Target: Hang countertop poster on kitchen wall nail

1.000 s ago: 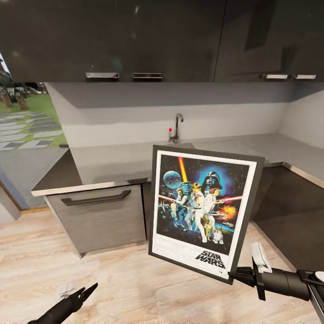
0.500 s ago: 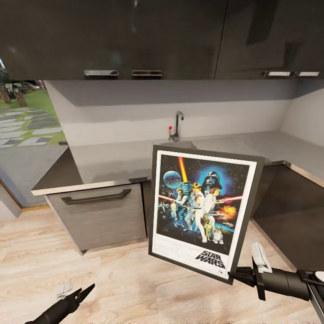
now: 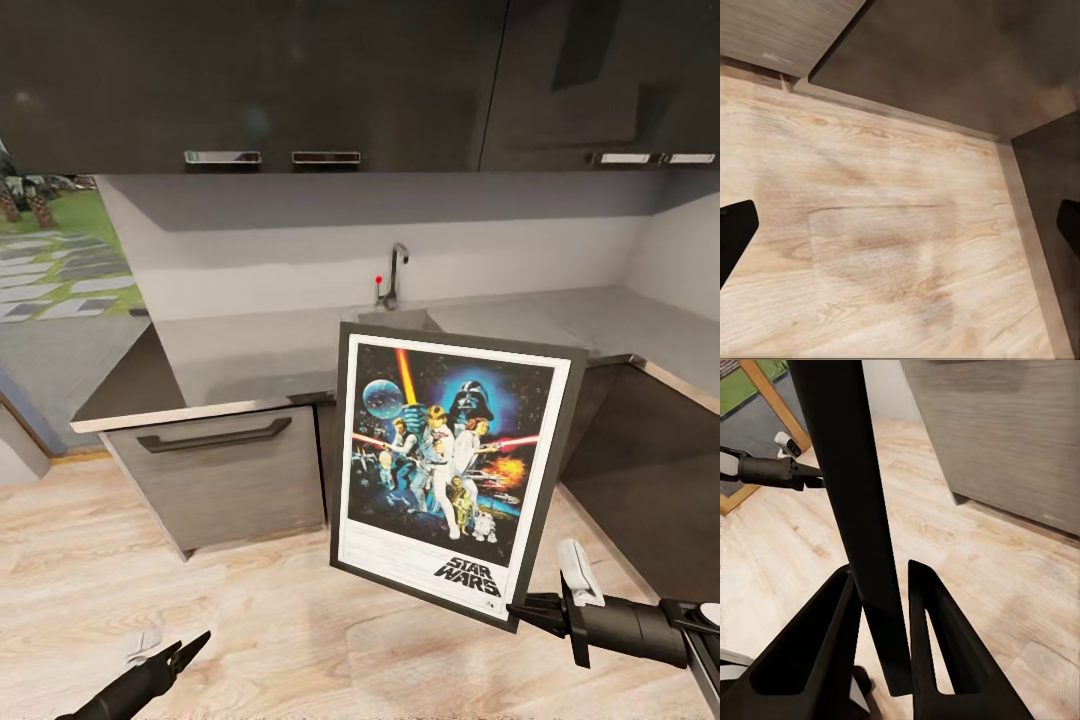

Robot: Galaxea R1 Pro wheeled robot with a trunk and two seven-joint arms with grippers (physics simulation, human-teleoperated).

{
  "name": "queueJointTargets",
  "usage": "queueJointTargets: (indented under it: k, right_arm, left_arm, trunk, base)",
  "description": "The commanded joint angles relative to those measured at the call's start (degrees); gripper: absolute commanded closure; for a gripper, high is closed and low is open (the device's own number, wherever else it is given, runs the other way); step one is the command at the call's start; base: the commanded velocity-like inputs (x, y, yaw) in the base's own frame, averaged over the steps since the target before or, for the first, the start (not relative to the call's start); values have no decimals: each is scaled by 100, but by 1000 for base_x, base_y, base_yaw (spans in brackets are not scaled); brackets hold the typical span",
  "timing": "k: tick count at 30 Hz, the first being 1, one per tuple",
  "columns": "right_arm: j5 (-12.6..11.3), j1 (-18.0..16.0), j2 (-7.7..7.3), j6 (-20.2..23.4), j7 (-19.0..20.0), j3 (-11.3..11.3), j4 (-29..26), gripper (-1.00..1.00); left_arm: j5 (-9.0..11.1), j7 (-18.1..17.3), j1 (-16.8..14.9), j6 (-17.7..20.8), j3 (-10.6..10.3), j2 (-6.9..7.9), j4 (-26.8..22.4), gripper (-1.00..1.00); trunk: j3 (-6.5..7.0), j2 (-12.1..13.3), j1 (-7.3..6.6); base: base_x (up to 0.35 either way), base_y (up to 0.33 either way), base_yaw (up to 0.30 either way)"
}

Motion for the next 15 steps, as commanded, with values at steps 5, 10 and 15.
queueJointTargets:
  k: [5,10,15]
  right_arm:
    - [-9,-4,-1,74,31,-2,-1,100]
    - [-10,-4,-1,74,31,-2,-1,100]
    - [-10,-4,-1,74,31,-2,-1,100]
  left_arm:
    - [37,-2,-4,-47,-49,6,5,-100]
    - [40,-2,-5,-47,-50,6,6,-100]
    - [40,-2,-5,-47,-48,6,7,-100]
  trunk:
    - [38,197,-110]
    - [81,398,-220]
    - [125,598,-330]
  base:
    - [0,0,0]
    - [0,0,0]
    - [0,0,0]
